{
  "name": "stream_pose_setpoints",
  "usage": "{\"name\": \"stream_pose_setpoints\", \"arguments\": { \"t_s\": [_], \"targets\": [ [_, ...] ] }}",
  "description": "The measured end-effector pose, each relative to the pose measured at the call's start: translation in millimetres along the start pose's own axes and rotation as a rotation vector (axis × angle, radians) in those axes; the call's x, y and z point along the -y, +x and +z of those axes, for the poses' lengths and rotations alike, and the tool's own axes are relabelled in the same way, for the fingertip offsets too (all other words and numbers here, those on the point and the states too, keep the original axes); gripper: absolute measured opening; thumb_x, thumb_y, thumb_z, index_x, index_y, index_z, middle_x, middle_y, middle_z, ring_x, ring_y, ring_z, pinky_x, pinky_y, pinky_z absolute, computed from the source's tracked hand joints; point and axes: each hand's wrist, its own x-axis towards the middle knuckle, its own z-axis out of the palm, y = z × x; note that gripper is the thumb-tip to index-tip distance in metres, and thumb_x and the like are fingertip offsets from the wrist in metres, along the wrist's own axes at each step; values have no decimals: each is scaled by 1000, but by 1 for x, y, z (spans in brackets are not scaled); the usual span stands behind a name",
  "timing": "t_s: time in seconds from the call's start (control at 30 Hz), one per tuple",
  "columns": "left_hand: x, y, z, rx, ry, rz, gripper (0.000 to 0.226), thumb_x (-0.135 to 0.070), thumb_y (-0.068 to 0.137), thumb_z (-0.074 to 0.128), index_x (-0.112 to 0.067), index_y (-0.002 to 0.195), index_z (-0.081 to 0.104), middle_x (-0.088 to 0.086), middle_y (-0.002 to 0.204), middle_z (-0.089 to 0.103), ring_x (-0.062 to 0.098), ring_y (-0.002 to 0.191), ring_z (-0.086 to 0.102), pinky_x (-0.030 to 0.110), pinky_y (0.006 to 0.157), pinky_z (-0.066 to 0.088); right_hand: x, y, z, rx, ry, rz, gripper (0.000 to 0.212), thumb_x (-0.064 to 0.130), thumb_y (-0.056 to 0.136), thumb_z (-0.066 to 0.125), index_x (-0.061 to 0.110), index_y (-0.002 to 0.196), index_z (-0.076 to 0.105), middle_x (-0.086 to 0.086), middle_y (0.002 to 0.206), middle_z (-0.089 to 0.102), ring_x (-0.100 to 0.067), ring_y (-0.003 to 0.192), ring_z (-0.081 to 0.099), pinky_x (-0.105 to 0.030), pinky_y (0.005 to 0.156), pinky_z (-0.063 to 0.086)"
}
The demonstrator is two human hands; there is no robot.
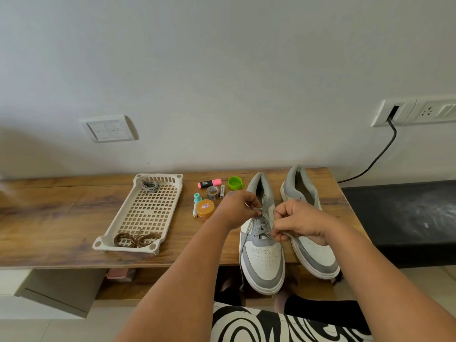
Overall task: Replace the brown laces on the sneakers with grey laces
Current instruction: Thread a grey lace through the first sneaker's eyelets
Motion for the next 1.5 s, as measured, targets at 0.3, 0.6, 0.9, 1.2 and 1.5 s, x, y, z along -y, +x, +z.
{"name": "stream_pose_setpoints", "arguments": {
  "t_s": [0.3,0.6,0.9,1.2,1.5],
  "targets": [
    [-2,-3,-1,-21,32,11,7,-16,85,72,-20,90,70,-9,85,63,3,75,55,24,75,48,-9,4,-3,107,333,-139,37,-17,88,50,5,111,69,-15,112,71,-21,101,68,-28,82,55],
    [1,-1,2,-27,21,-6,11,-20,83,77,-20,92,72,-7,91,70,7,82,64,23,76,51,-20,23,4,-519,-72,-203,6,30,79,80,26,78,75,2,78,72,-13,77,66,-20,69,53],
    [2,0,2,-19,11,-17,11,-20,83,77,-21,92,73,-7,91,70,9,85,65,32,85,54,-18,32,19,-608,66,-119,55,48,103,28,16,62,45,0,65,50,-14,64,46,-32,67,37],
    [6,2,3,-16,15,2,7,-20,86,74,-18,93,73,-6,89,72,11,85,68,39,87,55,-28,39,31,-682,-208,-252,19,29,99,54,21,101,71,9,75,69,-7,73,64,-20,67,50],
    [11,1,2,2,-125,-1,5,-18,86,74,-16,90,73,-3,86,73,7,81,71,34,86,57,-31,38,38,-736,-336,-150,21,37,88,69,20,77,73,8,67,64,-9,66,59,-21,55,40]
  ]
}}
